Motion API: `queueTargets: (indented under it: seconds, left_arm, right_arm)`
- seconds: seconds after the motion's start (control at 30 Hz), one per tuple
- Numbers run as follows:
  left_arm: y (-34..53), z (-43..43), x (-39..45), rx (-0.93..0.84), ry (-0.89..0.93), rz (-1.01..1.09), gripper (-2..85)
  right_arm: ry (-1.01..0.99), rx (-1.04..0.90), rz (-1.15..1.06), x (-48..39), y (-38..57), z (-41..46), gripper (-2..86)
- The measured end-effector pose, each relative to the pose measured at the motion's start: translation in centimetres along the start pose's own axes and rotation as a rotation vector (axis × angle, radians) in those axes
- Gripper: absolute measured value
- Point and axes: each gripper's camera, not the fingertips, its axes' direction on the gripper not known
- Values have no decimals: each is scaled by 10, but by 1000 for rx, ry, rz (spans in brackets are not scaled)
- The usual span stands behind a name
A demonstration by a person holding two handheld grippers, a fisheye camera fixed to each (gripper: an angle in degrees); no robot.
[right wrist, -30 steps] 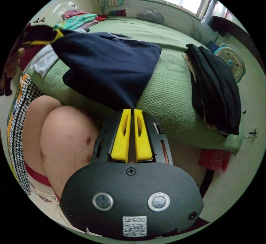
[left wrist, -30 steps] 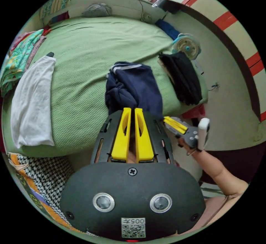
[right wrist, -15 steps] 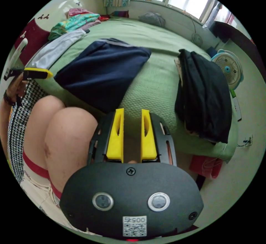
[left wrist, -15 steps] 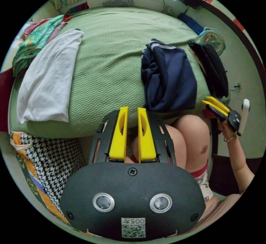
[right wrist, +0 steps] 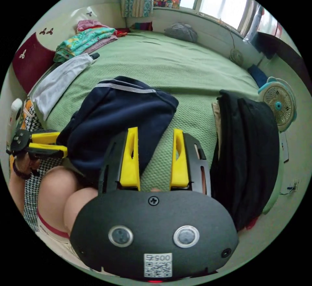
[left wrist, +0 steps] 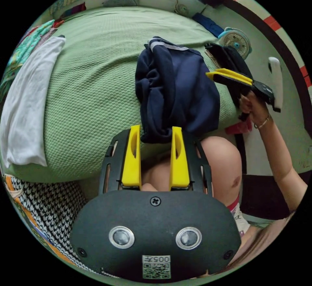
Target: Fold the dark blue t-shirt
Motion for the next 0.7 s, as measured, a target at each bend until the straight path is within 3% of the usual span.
queueTargets:
  seconds: [0.23,0.7]
  left_arm:
    - [-9,-5,-9,-28,83,9,138]
    - [-13,-64,-3,-34,60,5,64]
  right_arm:
    - [-100,-115,90,18,-45,50,162]
    - [97,-11,-110,-71,-56,17,47]
